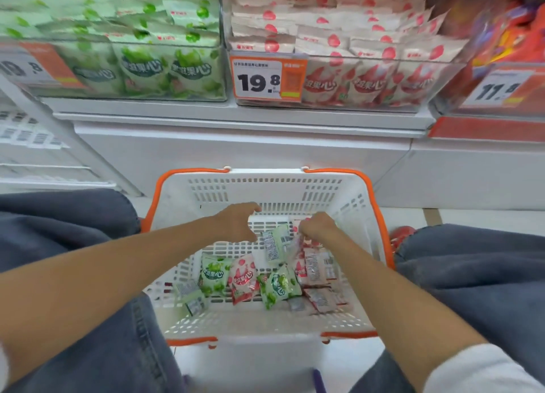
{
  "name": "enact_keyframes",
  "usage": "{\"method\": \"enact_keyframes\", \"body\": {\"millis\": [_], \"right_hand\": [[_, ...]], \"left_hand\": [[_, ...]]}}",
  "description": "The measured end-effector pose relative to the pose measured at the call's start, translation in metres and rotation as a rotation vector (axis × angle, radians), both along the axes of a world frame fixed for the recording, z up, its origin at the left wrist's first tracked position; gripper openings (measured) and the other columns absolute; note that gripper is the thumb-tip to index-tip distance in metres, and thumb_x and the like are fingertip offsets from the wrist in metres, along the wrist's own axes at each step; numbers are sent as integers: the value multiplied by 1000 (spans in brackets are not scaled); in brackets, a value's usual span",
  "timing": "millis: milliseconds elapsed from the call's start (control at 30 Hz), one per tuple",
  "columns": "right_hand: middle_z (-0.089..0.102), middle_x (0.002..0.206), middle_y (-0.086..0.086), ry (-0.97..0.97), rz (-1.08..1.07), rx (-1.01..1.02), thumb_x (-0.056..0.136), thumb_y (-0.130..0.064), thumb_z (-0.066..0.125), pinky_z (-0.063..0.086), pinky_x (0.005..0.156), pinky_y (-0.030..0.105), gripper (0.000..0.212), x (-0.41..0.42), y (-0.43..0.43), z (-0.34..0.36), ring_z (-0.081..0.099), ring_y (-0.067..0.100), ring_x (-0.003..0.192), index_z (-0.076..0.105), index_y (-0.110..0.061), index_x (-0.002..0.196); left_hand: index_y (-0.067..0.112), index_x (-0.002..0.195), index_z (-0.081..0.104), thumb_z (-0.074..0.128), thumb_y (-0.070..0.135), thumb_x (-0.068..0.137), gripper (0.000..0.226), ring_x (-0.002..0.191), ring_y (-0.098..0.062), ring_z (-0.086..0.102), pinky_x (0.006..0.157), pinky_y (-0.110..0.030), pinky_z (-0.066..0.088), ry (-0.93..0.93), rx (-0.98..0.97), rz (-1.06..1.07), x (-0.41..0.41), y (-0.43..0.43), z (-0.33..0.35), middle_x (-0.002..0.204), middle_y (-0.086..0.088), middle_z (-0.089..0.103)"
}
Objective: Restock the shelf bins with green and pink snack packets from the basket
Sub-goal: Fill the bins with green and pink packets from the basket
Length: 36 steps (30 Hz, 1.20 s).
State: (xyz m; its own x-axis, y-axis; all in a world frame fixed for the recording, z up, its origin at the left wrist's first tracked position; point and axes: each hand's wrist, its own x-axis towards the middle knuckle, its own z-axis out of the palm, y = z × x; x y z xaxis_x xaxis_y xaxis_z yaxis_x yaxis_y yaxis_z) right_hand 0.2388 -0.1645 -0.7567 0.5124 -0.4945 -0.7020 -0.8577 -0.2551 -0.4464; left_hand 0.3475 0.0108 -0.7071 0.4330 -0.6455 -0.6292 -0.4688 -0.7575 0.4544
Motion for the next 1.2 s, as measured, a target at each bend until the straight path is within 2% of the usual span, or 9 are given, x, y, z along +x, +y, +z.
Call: {"method": "enact_keyframes", "body": {"millis": [133, 267, 333, 433, 600, 700, 867, 1000, 1200], "right_hand": [[46, 57, 3, -63, -175, 251, 85, -11, 49, 30, 54, 23, 21, 33, -3, 105, 38, 15, 50, 52, -11, 65], [56, 77, 1, -169, -61, 133, 96, -42, 42, 39, 68, 28, 35, 43, -5, 174, 50, 16, 66, 59, -15, 83], [62, 102, 4, -369, 2, 48, 98, -59, 32, 46, 87, 36, 54, 43, -8, 191, 58, 19, 90, 59, -14, 109], [67, 114, 6, -608, 7, 435, 88, -65, 44, 49, 98, 39, 61, 42, -5, 212, 63, 21, 104, 61, -17, 121], [70, 103, 18, -765, 64, 321, 83, 1, 70, 55, 71, 33, 37, 51, 12, 226, 65, 27, 85, 59, -1, 119], [72, 100, 20, -824, 16, 297, 80, 7, 71, 57, 71, 34, 36, 63, 8, 240, 67, 27, 80, 61, 0, 114], [75, 97, 9, -942, -18, 200, 80, 0, 74, 59, 77, 35, 30, 103, -16, 284, 73, 22, 85, 66, -10, 107], [73, 101, 12, -987, -99, 12, 78, 3, 74, 54, 63, 26, 35, 157, -46, 298, 70, 19, 80, 66, -2, 112], [71, 100, 5, -947, -120, -13, 81, -4, 73, 53, 68, 23, 31, 216, -64, 295, 68, 17, 85, 62, -6, 109]], "left_hand": [[21, 152, 30, 76, 40, 82, 86, 138, -20, 38, 107, -29, 33, 33, -254, 55, -5, -4, 28, 154, 1, 36], [12, 105, 69, 64, 27, 94, 19, 76, -3, 62, 72, -22, 46, 53, -666, 314, 13, -13, 72, 86, 9, 70], [13, 111, 68, 53, 32, 100, 27, 88, -7, 67, 81, -25, 50, 67, -685, 342, 24, -16, 97, 98, 5, 72], [10, 103, 67, 44, 44, 101, 40, 94, -20, 69, 86, -35, 53, 63, -754, 427, 33, -20, 124, 102, -5, 73], [16, 60, 38, 45, 42, 101, 49, 54, -13, 38, 55, -32, 28, -250, -884, 543, 39, -33, 152, 56, 2, 38], [20, 52, 32, 56, 40, 97, 54, 44, -8, 29, 47, -26, 22, -420, -1010, 554, 50, -39, 174, 48, 7, 29], [9, 59, 53, 58, 53, 92, 55, 48, -16, 46, 50, -34, 33, -549, -1132, 553, 98, -63, 218, 52, -4, 53], [20, 65, 55, 49, 49, 97, 45, 62, -15, 56, 57, -31, 38, -651, -1059, 590, 143, -83, 244, 61, 7, 57], [9, 101, 74, 60, 38, 95, 32, 96, -25, 66, 88, -35, 51, -446, -1062, 595, 206, -106, 244, 103, -10, 73]]}}
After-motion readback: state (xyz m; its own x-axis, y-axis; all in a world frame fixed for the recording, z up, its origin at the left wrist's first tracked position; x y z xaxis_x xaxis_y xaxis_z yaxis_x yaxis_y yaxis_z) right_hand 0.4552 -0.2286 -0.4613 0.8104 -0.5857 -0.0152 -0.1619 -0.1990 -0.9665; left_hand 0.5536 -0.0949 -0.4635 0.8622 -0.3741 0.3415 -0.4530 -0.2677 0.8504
